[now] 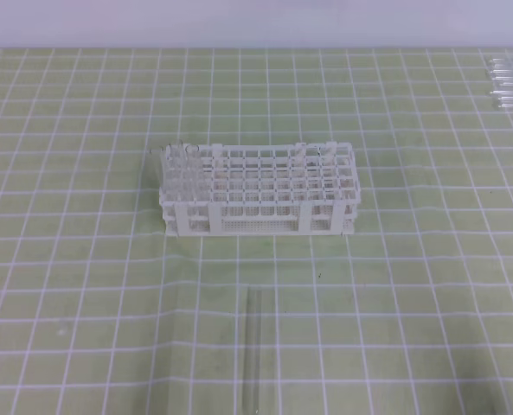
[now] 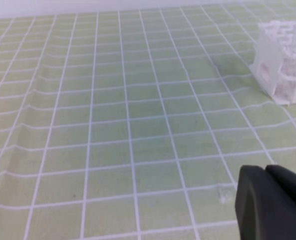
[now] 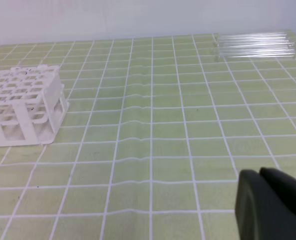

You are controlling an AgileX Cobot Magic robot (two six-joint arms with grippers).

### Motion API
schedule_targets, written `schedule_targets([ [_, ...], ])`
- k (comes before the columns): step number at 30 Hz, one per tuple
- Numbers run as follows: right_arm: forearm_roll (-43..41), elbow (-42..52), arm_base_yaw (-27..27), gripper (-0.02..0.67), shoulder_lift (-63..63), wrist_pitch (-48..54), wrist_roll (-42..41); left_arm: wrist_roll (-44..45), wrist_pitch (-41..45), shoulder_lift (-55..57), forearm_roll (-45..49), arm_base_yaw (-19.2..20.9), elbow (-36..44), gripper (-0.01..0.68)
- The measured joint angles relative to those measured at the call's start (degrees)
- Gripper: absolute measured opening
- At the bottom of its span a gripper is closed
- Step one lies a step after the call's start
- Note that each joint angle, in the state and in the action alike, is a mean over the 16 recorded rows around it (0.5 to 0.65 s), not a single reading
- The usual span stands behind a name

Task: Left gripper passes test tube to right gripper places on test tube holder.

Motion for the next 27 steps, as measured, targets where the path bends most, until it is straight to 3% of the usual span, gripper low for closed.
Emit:
schedule_targets([
  [20, 0.0, 0.0, 0.0, -0.016, 0.0, 0.0, 0.0, -0.02, -1.41, -0.12, -2.2, 0.0, -0.22, -0.001],
  [27, 0.45, 0.0, 0.0, -0.016, 0.0, -1.17, 0.02, -0.68, -6.28, -0.61, -11.26, -0.01, 0.07, -0.001],
])
